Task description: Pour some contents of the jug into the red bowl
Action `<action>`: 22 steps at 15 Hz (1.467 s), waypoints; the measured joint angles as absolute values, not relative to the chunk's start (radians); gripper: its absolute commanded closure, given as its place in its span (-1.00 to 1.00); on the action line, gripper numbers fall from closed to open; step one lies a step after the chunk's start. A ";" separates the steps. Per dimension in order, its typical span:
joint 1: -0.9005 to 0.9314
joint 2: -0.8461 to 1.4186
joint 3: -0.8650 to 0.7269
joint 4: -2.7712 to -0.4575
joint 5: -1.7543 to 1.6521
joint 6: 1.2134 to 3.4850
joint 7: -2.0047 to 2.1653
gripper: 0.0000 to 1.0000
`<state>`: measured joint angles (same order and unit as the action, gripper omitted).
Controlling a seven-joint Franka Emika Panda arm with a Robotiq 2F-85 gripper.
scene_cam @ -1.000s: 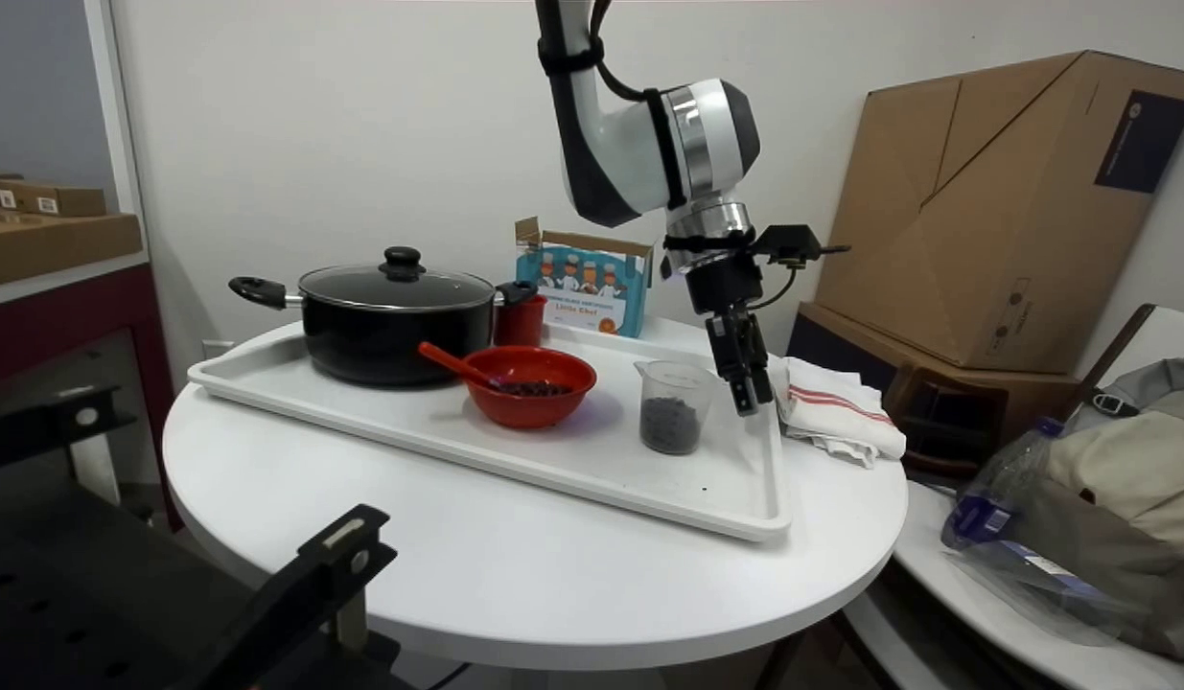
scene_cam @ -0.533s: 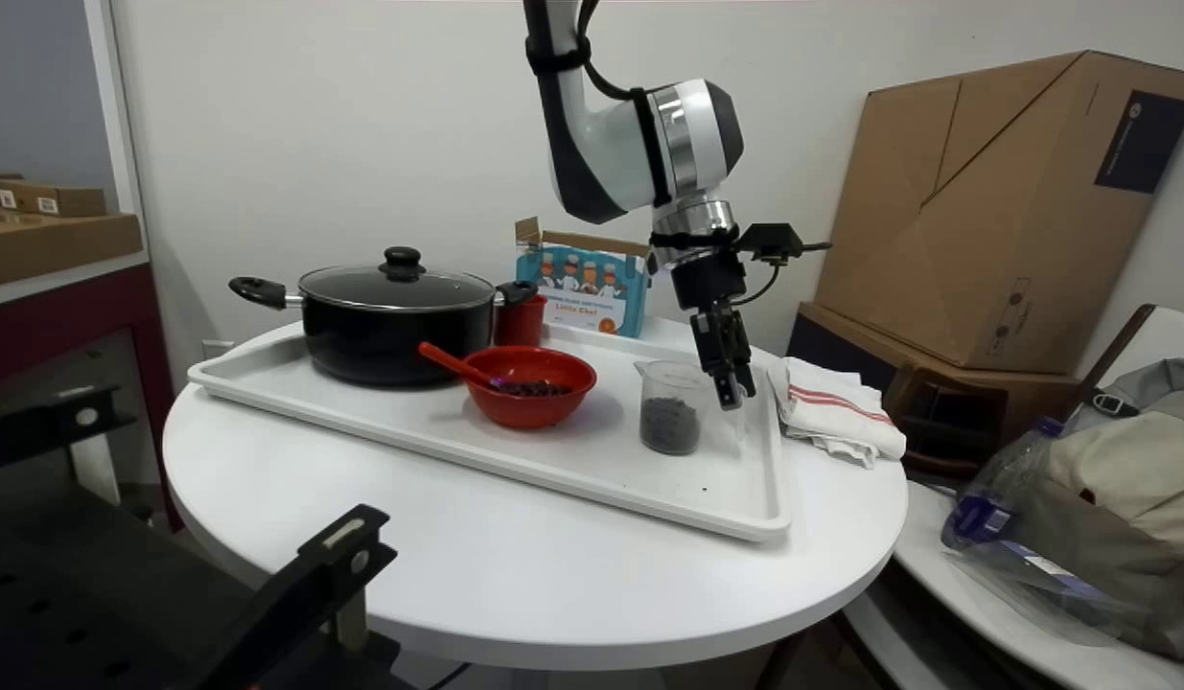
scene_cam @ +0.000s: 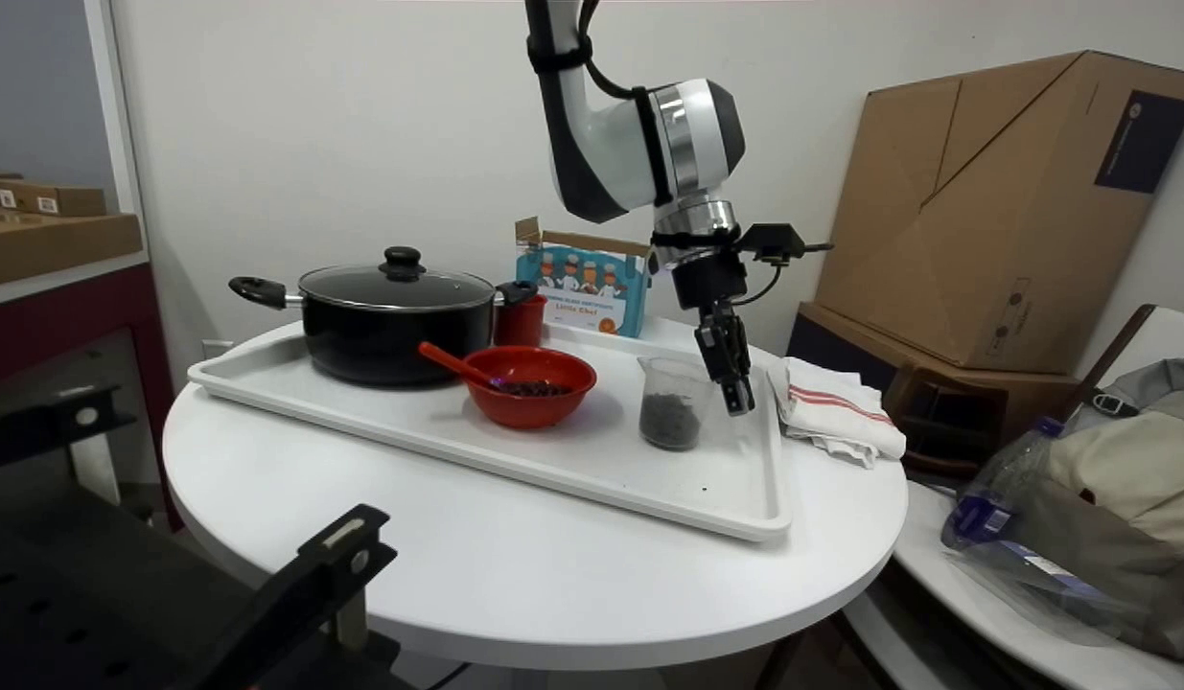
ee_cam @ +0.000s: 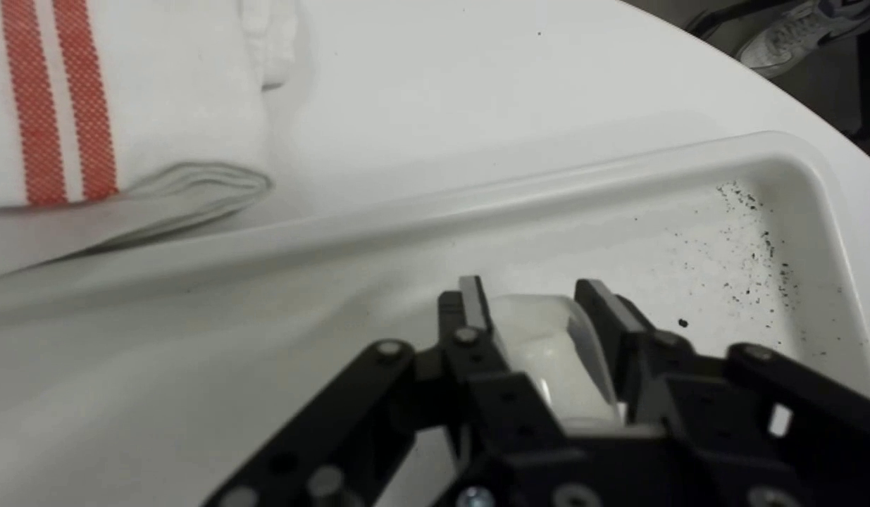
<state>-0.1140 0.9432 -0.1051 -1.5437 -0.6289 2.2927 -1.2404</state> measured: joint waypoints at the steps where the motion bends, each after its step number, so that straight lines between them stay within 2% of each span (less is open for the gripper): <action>1: -0.114 0.943 -0.105 -1.545 -0.629 2.293 -1.240 0.95; 2: -0.113 0.942 -0.105 -1.546 -0.629 2.293 -1.240 0.87; 13: -0.075 0.882 -0.120 -1.573 -0.674 2.289 -1.229 0.87; 18: 0.018 0.800 -0.129 -1.643 -0.839 2.258 -1.140 0.87; 22: 0.110 0.761 -0.121 -1.704 -1.008 2.152 -1.019 0.87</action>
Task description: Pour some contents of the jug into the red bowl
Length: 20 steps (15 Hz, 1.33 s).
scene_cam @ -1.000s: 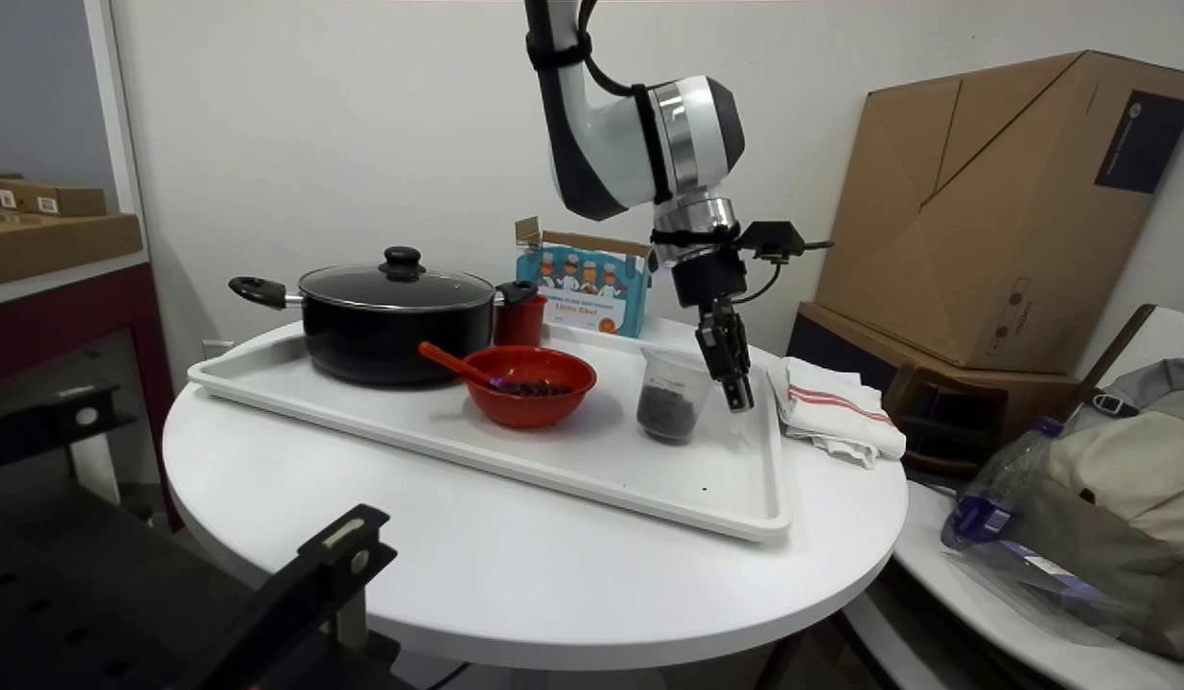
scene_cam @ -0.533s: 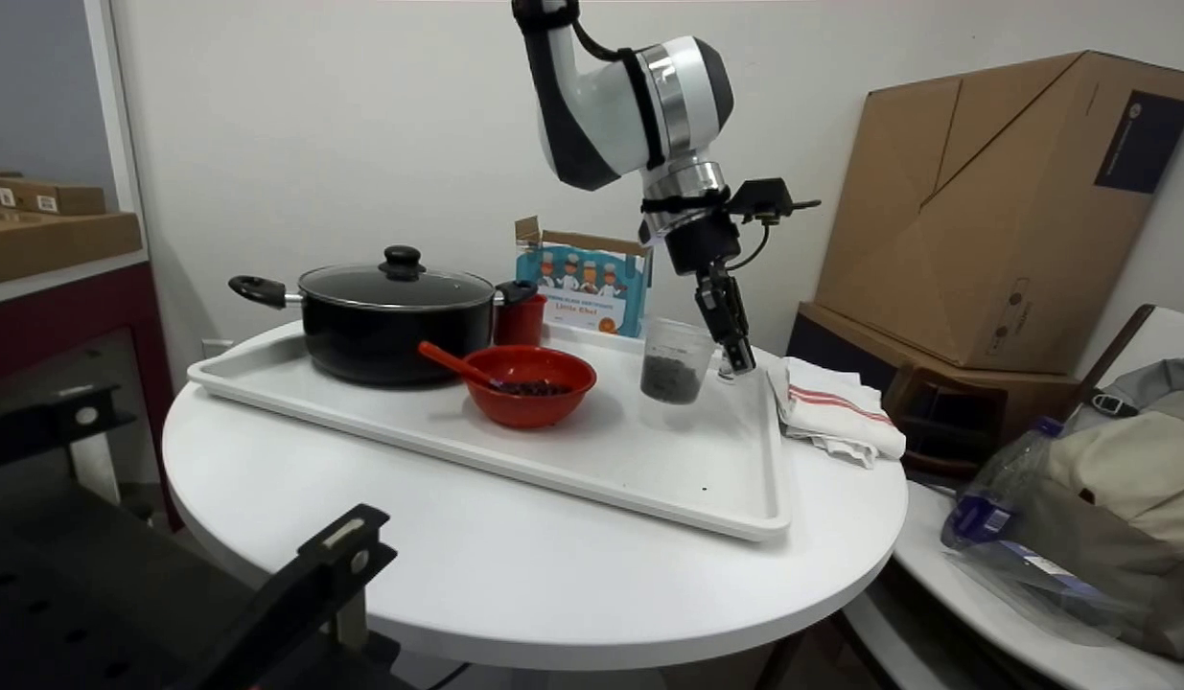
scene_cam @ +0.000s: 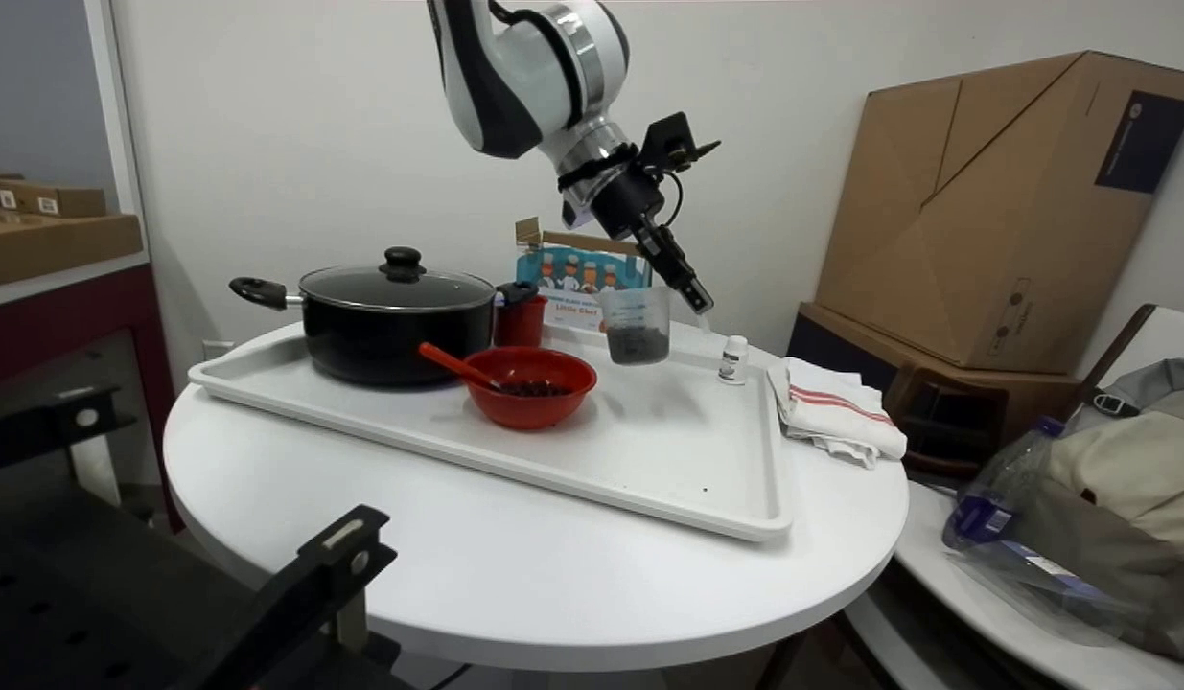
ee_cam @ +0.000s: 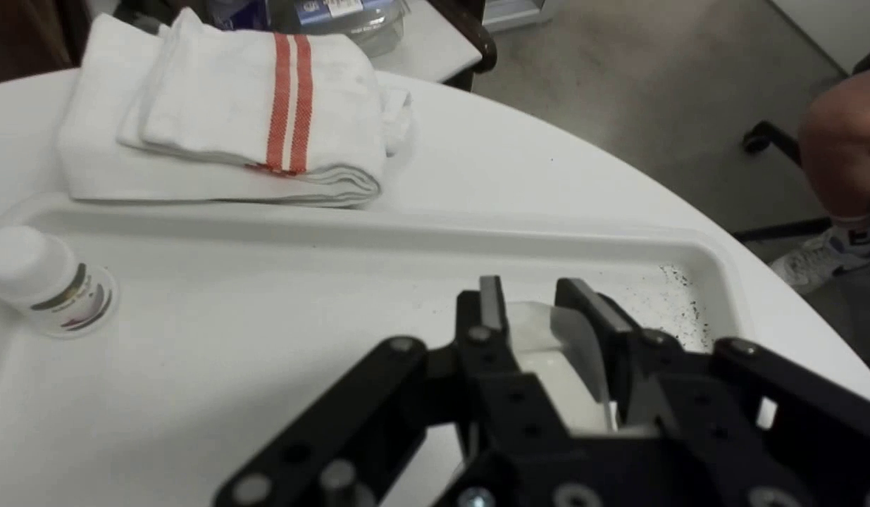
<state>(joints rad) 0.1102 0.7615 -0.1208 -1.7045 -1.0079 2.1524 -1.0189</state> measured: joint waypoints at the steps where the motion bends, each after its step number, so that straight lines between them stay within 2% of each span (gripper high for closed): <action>1: 0.127 0.756 -0.115 -1.715 -1.046 2.120 -0.990 0.87; 20: 0.242 0.713 0.079 -1.942 -1.445 1.543 -0.593 0.87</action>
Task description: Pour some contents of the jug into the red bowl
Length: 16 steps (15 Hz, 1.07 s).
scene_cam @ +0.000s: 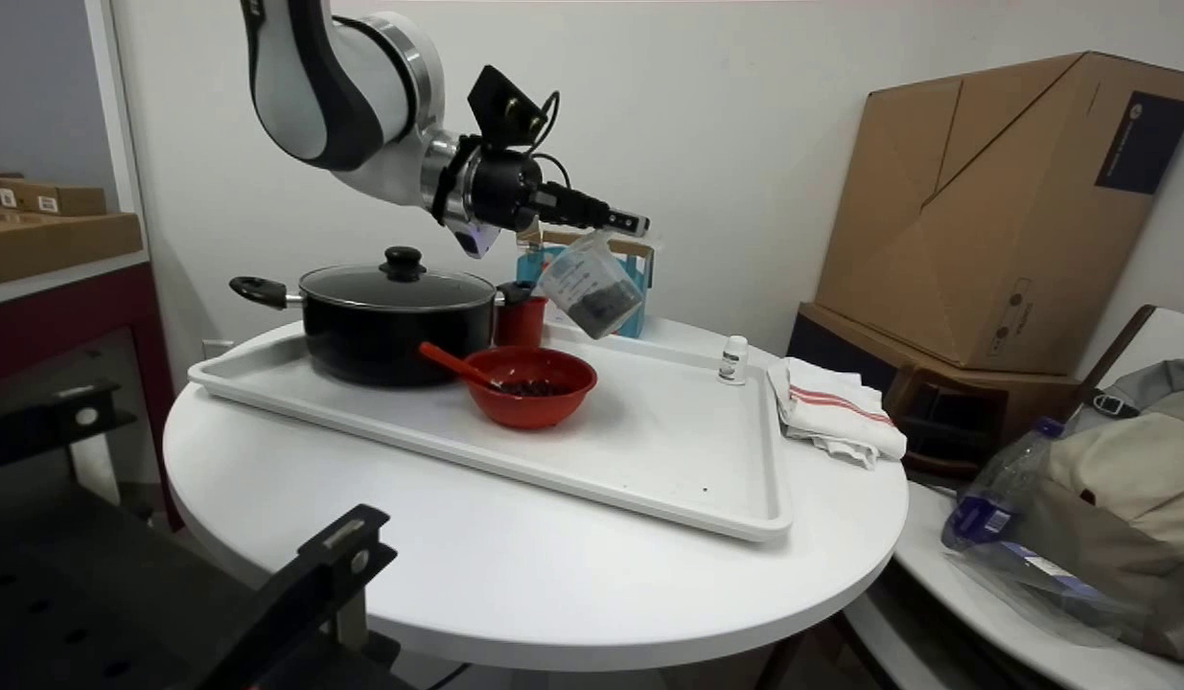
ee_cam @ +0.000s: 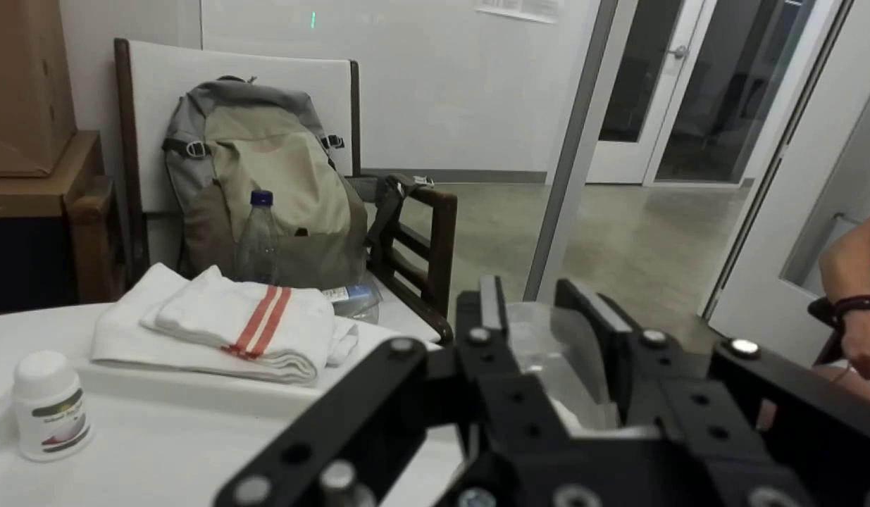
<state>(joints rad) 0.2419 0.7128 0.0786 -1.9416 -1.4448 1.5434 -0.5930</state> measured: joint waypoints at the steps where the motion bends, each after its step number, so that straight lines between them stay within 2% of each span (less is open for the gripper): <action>1: 0.242 0.714 0.081 -1.946 -1.462 1.523 -0.591 0.87; 16: 0.242 0.751 0.091 -1.950 -1.658 1.419 -0.546 0.87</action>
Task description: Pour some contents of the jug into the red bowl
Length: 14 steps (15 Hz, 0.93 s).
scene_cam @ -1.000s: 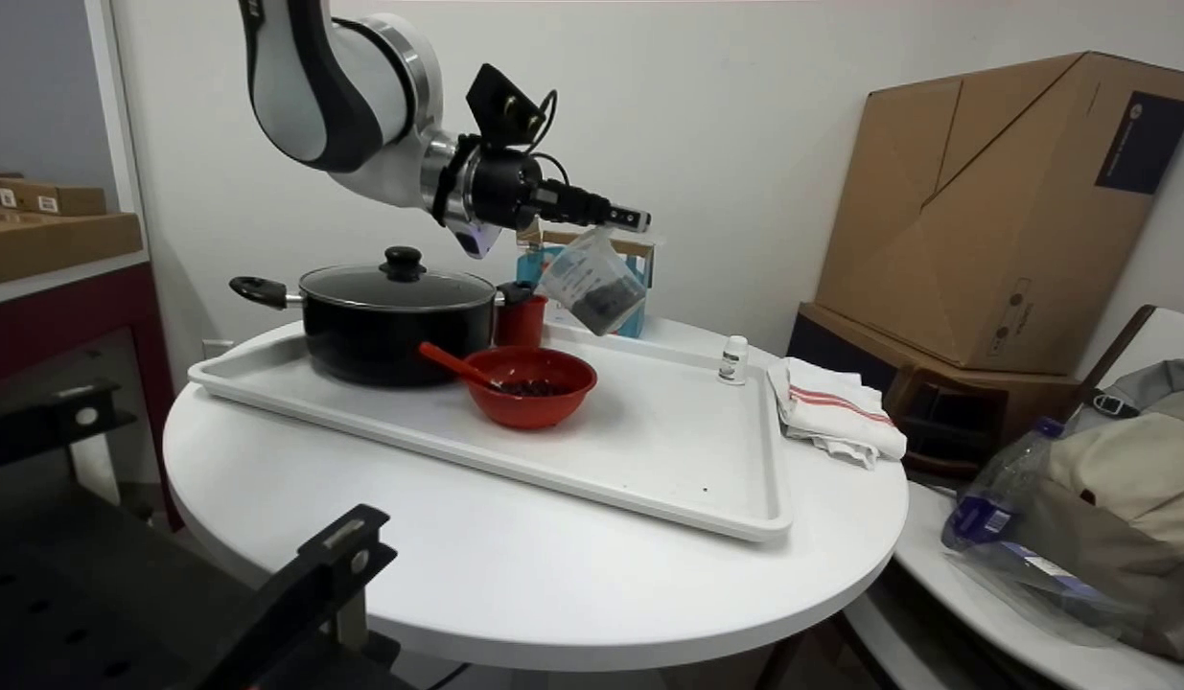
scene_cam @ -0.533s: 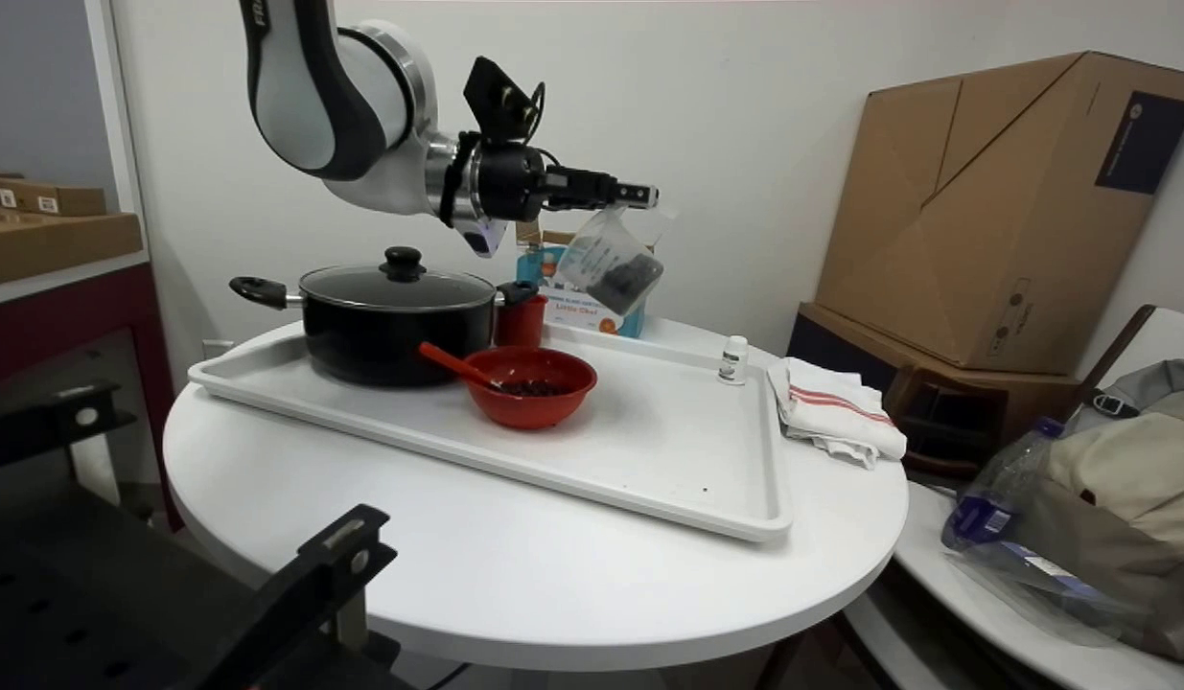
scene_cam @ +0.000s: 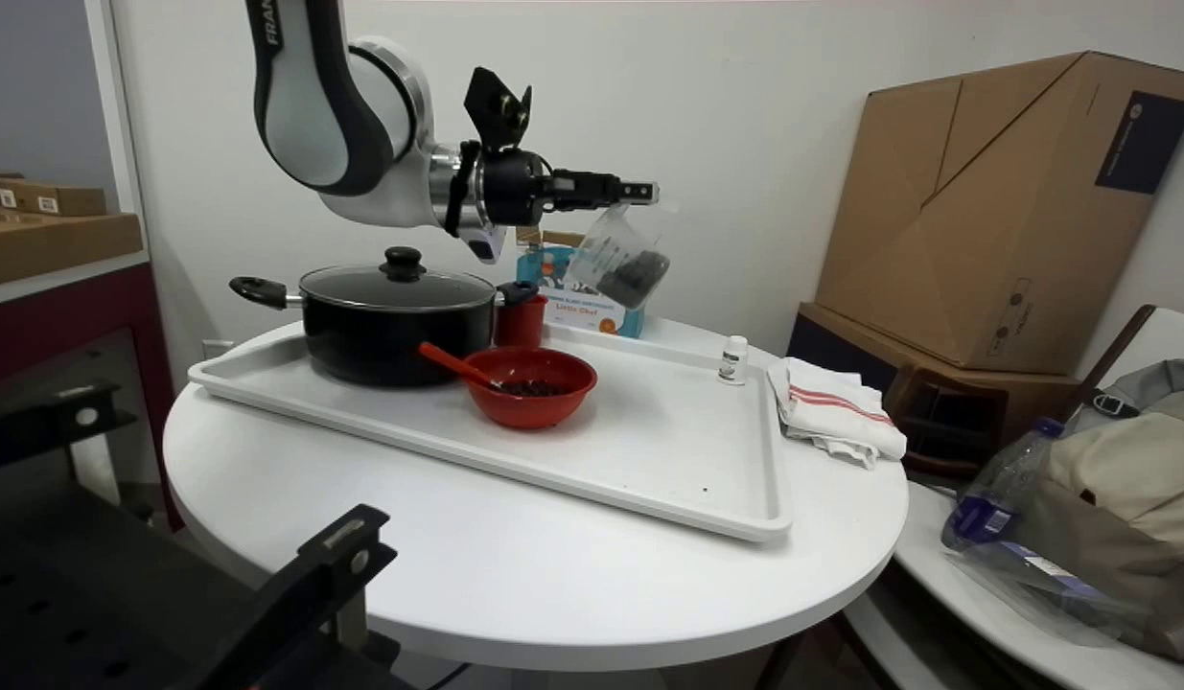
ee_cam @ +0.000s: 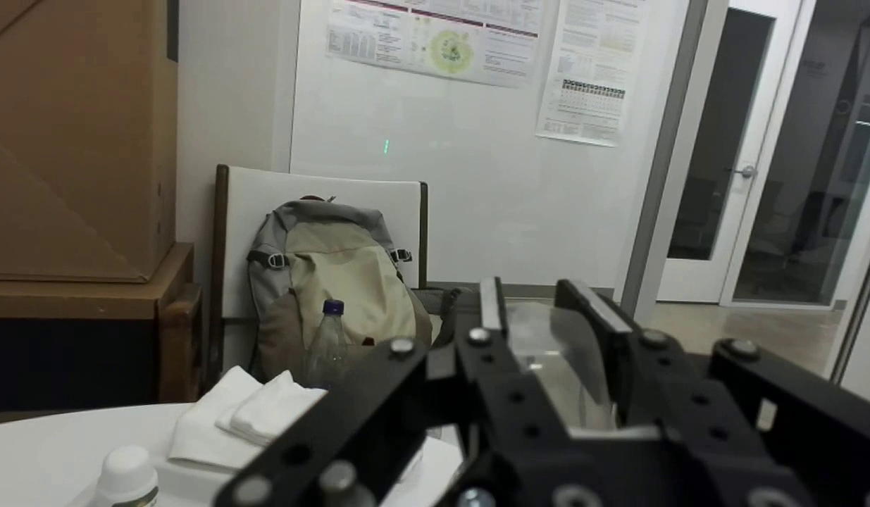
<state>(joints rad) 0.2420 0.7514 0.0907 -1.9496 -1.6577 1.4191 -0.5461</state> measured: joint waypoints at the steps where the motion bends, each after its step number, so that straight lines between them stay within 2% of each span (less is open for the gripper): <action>1: 0.242 0.756 0.091 -1.949 -1.669 1.414 -0.544 0.87; 14: 0.274 0.789 0.096 -1.949 -1.811 1.347 -0.474 0.87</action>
